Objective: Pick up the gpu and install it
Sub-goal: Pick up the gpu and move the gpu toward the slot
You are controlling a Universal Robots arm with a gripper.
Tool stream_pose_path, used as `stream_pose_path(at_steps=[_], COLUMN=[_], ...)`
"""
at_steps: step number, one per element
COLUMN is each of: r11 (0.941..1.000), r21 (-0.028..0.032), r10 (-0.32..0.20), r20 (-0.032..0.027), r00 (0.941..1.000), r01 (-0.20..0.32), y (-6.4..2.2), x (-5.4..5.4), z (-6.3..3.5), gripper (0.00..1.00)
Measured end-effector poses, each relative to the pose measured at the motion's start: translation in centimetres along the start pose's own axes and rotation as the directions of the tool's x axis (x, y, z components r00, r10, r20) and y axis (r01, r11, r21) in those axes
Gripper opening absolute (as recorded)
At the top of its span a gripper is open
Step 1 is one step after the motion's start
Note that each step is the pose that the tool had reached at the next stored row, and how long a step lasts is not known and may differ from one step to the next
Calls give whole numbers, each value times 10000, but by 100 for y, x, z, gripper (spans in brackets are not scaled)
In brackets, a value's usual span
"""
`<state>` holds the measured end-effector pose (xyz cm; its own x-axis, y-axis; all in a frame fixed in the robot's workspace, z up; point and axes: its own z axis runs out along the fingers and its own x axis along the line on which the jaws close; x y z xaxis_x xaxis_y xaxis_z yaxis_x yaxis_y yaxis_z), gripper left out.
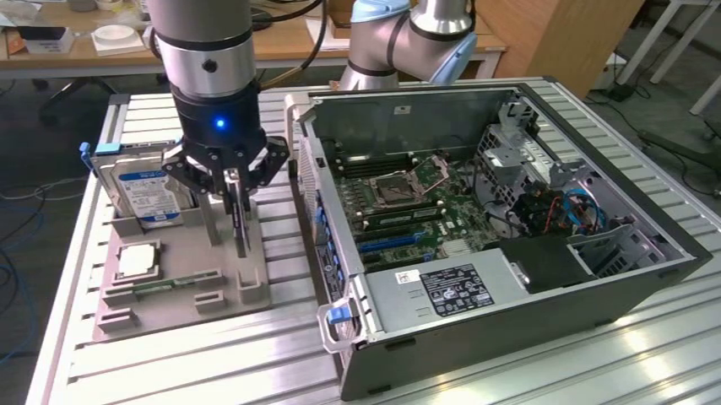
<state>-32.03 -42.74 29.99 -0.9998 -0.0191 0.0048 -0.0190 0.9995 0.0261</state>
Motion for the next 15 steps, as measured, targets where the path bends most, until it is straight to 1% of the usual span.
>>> stream_pose_path(at_steps=[15], r11=[10000], r21=[1], r10=[0], r20=[-2], r00=[10000], r01=[0], y=[1], x=[0], z=[-37], gripper=[26])
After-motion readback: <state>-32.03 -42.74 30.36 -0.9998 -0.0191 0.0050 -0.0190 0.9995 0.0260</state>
